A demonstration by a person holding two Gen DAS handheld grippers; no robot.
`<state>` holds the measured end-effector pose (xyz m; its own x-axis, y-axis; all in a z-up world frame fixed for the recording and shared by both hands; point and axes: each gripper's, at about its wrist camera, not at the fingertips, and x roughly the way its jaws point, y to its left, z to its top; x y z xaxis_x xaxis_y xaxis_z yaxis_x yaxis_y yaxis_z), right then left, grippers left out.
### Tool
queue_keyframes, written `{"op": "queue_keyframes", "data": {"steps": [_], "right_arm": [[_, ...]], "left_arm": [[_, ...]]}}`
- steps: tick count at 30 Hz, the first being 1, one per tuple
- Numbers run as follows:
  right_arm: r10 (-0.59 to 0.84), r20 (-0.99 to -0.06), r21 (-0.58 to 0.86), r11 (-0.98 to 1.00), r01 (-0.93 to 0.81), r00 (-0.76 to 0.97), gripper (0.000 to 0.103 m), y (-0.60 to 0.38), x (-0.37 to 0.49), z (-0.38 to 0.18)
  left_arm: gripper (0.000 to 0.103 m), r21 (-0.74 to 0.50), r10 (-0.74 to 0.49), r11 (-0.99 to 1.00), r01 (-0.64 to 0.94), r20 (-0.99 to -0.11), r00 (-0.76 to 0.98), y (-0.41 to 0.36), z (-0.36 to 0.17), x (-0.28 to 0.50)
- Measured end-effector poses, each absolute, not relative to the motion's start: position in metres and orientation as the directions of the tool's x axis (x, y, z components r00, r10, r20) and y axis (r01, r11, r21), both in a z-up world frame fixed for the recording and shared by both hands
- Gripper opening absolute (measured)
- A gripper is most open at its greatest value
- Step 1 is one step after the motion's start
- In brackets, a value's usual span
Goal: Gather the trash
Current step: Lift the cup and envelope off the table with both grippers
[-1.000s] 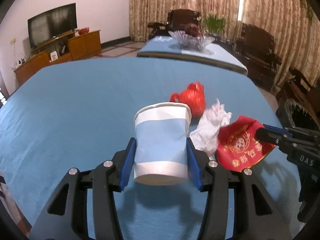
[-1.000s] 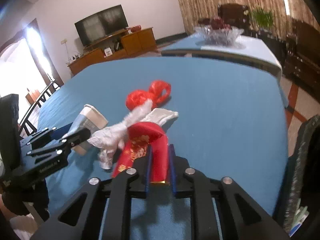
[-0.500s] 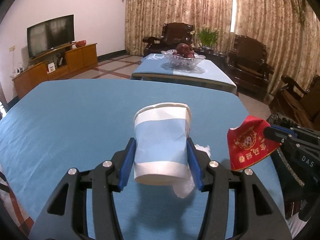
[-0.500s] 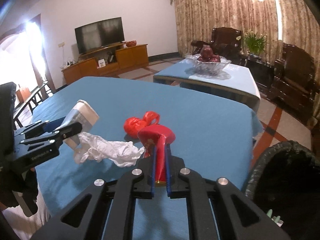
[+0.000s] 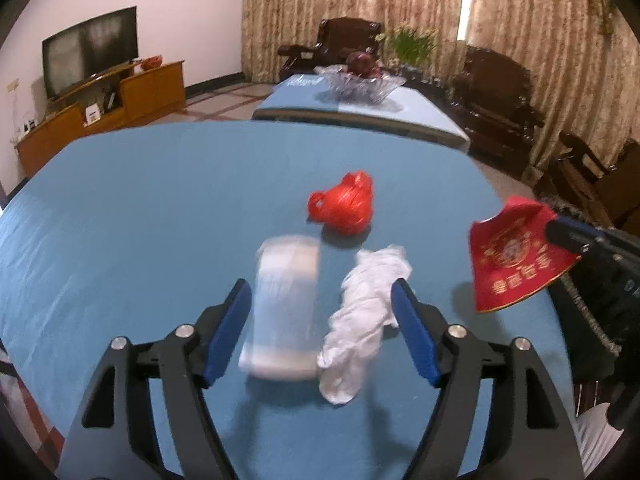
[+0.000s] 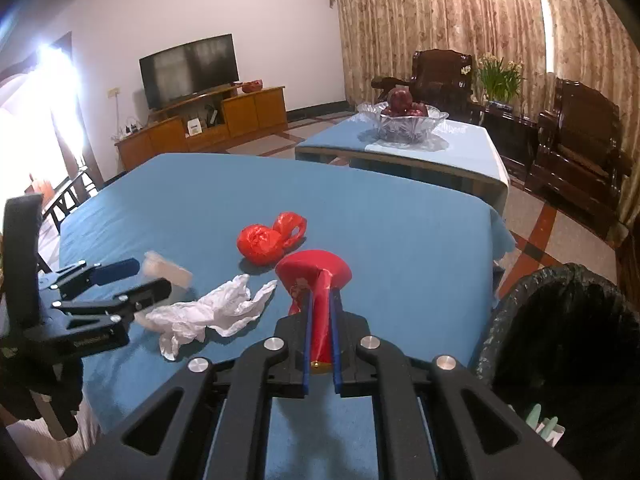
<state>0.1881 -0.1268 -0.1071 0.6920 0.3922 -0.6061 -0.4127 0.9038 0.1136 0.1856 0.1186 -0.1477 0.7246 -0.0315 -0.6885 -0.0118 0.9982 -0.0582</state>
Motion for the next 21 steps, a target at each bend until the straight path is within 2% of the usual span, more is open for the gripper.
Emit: {"op": "queue_keyframes", "data": {"steps": [2,9,10,14,21], "right_arm": [[0.392,-0.611,0.118,0.904,-0.411,0.688,0.008,-0.127,0.189,-0.11],[0.396,-0.63,0.137,0.903,-0.407,0.668,0.008,-0.123,0.196,-0.122],[0.394,-0.633,0.137,0.904,-0.405,0.666,0.008,-0.122,0.198,-0.124],[0.395,-0.634,0.137,0.903,-0.406,0.665,0.008,-0.121,0.197,-0.124],[0.396,-0.622,0.127,0.902,-0.412,0.675,0.008,-0.122,0.193,-0.118]], "left_arm": [[0.077,-0.051,-0.008,0.998,-0.039,-0.699,0.715,0.123,-0.154,0.185],[0.075,-0.043,0.026,0.996,-0.083,-0.73,0.683,0.143,-0.174,0.19],[0.071,-0.047,0.021,0.996,-0.081,-0.729,0.684,0.144,-0.174,0.191],[0.037,-0.088,-0.027,0.995,-0.054,-0.723,0.69,0.148,-0.172,0.201],[0.035,-0.119,-0.03,0.99,-0.068,-0.673,0.739,0.158,-0.146,0.195]]}}
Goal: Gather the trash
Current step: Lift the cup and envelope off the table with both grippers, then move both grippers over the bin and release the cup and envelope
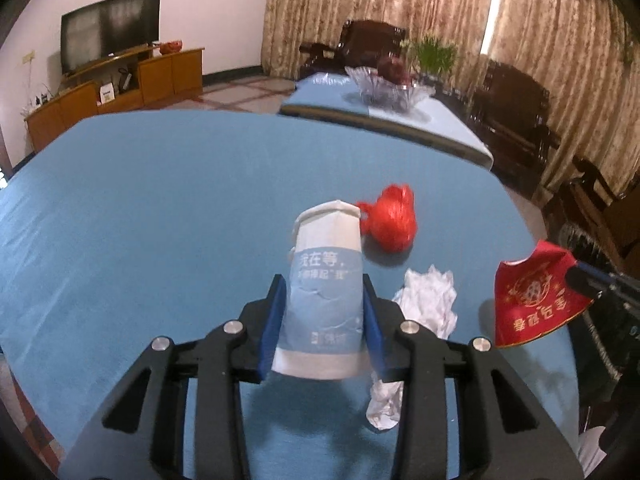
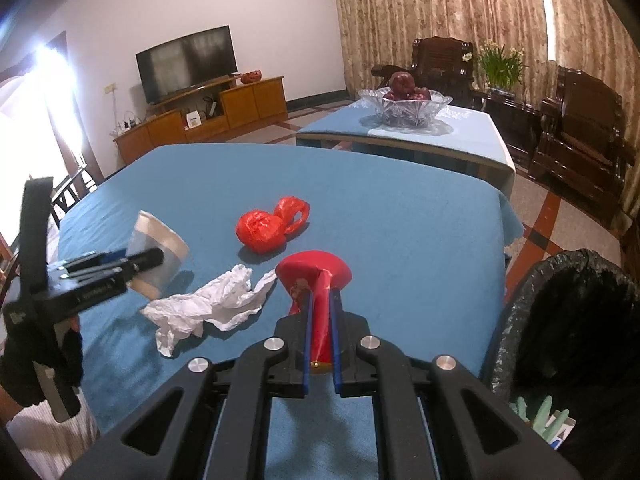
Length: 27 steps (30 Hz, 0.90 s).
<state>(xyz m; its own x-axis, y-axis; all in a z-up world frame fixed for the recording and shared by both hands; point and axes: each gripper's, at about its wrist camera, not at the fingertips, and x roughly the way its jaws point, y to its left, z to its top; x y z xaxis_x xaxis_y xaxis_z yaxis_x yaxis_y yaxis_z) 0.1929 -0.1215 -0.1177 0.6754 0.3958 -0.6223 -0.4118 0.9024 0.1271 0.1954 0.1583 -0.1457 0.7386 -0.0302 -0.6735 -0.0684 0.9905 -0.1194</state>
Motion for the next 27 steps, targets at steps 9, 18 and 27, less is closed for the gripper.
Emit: {"op": "queue_keyframes", "data": {"steps": [9,18,27], "right_arm": [[0.39,-0.568,0.106,0.908,-0.406,0.724,0.008,-0.132,0.18,-0.088],[0.341,-0.504,0.094,0.935,-0.342,0.794,0.008,-0.173,0.158,-0.054],[0.204,-0.501,0.074,0.978,-0.193,0.841,0.008,-0.251,0.133,-0.044]], "left_arm": [[0.034,-0.094,-0.054,0.996,-0.005,-0.608,0.792,0.13,-0.102,0.187],[0.034,-0.108,-0.167,0.986,0.128,-0.563,0.81,0.059,-0.073,0.185],[0.034,-0.135,-0.305,0.951,0.278,-0.542,0.783,-0.031,-0.067,0.192]]}}
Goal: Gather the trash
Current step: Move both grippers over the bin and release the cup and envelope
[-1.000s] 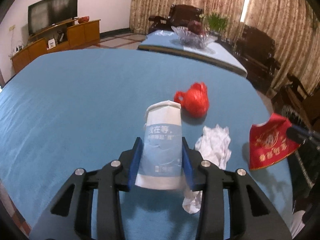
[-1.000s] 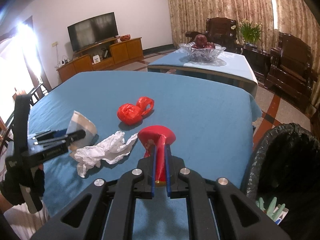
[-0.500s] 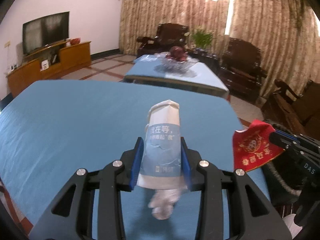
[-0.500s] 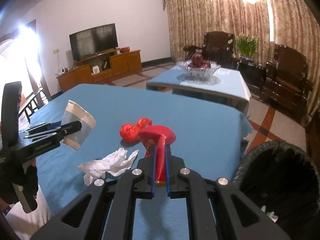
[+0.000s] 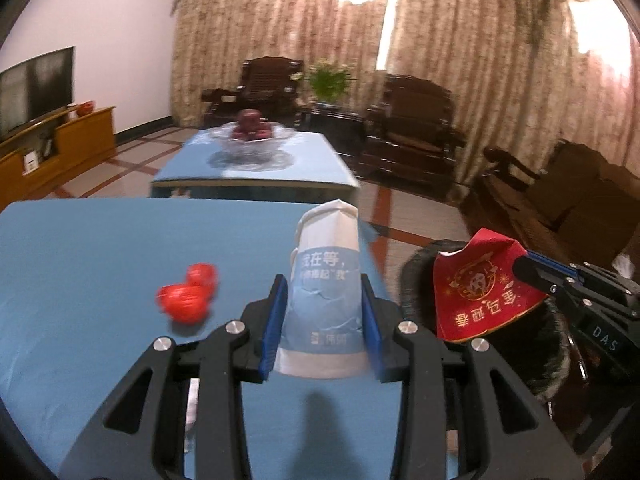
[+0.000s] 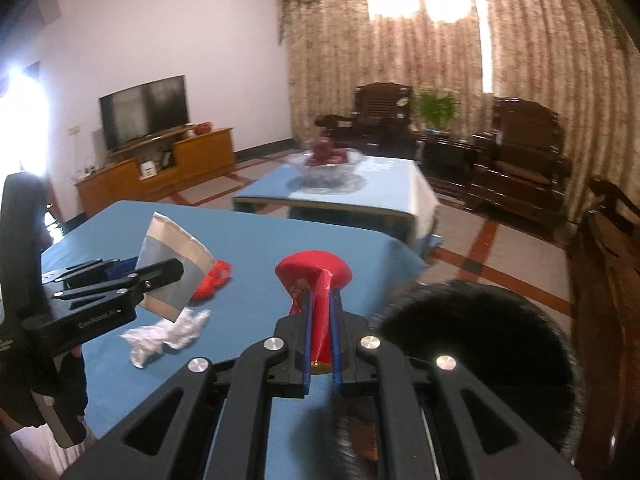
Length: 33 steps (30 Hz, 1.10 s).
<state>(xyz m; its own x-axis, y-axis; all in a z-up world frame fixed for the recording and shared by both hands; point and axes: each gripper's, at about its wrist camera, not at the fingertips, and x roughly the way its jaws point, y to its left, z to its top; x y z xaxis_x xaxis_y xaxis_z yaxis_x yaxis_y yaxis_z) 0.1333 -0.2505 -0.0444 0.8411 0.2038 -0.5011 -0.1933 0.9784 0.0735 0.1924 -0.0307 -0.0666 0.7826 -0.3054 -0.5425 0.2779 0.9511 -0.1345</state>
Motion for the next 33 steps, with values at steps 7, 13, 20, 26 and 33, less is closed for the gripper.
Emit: {"op": "queue_keyframes", "data": {"steps": [7,13,20,26,33], "right_arm": [[0.092,-0.512,0.059,0.996,-0.071,0.854,0.008,-0.312,0.122,-0.047],[0.015,-0.529,0.055,0.998,0.016,0.849,0.008,-0.357,0.119,-0.056],[-0.033,-0.555,0.06,0.995,0.079,0.831,0.008,-0.387,0.12,-0.071],[-0.059,-0.573,0.066,0.991,0.117,0.818,0.008,-0.402,0.123,-0.083],[-0.12,-0.593,0.05,0.981,0.185,0.796,0.044,-0.408,0.119,-0.092]], "left_arm": [[0.034,-0.161,-0.416,0.904,0.396,-0.539,0.732,-0.102,-0.072,0.198],[0.034,-0.182,-0.494,0.859,0.478,-0.542,0.681,-0.156,-0.083,0.202],[0.034,-0.186,-0.542,0.821,0.54,-0.554,0.632,-0.206,-0.099,0.21],[0.039,-0.211,-0.571,0.796,0.567,-0.573,0.588,-0.22,-0.112,0.216],[0.074,-0.242,-0.582,0.791,0.562,-0.579,0.57,-0.211,-0.117,0.22]]}}
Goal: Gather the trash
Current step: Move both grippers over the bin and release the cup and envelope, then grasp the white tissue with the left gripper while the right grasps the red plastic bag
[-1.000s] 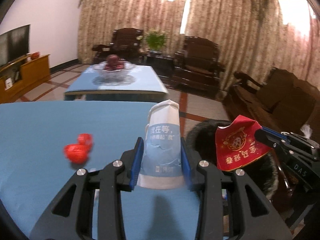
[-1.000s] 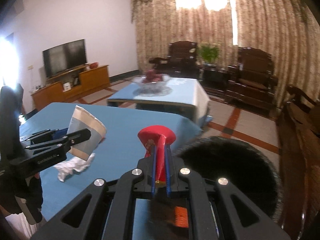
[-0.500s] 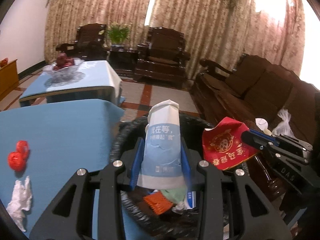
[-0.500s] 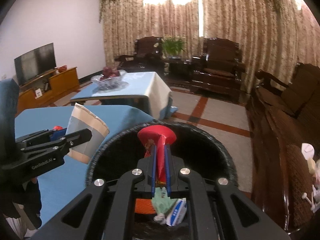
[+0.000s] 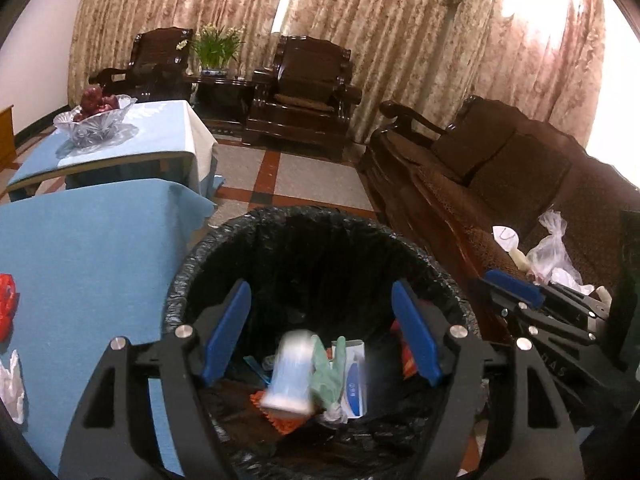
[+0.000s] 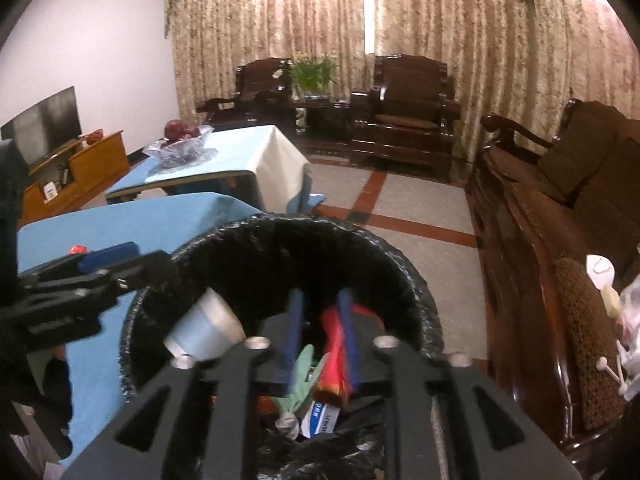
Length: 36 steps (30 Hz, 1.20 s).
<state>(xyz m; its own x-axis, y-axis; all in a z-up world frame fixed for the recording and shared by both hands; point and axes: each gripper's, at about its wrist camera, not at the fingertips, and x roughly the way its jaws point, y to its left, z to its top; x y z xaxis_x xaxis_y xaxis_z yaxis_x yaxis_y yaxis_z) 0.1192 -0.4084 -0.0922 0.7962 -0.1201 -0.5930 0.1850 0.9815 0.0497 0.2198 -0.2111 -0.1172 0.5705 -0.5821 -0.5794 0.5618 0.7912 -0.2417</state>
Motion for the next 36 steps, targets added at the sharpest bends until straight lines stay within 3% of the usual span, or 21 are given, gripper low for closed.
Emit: {"op": "queue_keyframes", "data": {"steps": [2,3,4,5,12,23,31,36], "right_arm": [[-0.14,-0.584,0.049,0.977,0.207,0.799,0.073,-0.41,0.116,-0.092],[-0.146,-0.577,0.051,0.975,0.214,0.804,0.079,-0.408,0.114,-0.091],[-0.15,-0.57,0.052,0.975,0.218,0.808,0.092,-0.407,0.113,-0.09],[-0.156,-0.56,0.051,0.974,0.221,0.814,0.097,-0.405,0.111,-0.088],[-0.11,-0.531,0.071,0.982,0.173,0.84,0.097,-0.374,0.113,-0.079],[0.084,-0.494,0.123,0.992,-0.026,0.865,0.097,-0.274,0.132,-0.074],[0.238,-0.482,0.151,0.97,-0.188,0.843,0.097,-0.194,0.145,-0.083],[0.26,-0.494,0.127,0.965,-0.227,0.829,0.097,-0.164,0.152,-0.095]], "left_arm": [[0.078,-0.229,-0.57,0.802,0.552,-0.573,0.589,-0.202,-0.114,0.22],[0.08,-0.218,-0.559,0.811,0.543,-0.564,0.608,-0.193,-0.112,0.219],[0.083,-0.205,-0.545,0.821,0.533,-0.559,0.625,-0.186,-0.11,0.218],[0.086,-0.196,-0.535,0.828,0.525,-0.555,0.637,-0.18,-0.108,0.217],[0.089,-0.126,-0.413,0.9,0.416,-0.546,0.729,-0.104,-0.096,0.21],[0.089,-0.044,-0.164,0.985,0.168,-0.568,0.806,0.034,-0.095,0.183],[0.089,-0.035,-0.086,0.996,0.081,-0.611,0.787,0.091,-0.112,0.173],[0.089,-0.04,-0.073,0.997,0.062,-0.653,0.754,0.101,-0.136,0.174]]}}
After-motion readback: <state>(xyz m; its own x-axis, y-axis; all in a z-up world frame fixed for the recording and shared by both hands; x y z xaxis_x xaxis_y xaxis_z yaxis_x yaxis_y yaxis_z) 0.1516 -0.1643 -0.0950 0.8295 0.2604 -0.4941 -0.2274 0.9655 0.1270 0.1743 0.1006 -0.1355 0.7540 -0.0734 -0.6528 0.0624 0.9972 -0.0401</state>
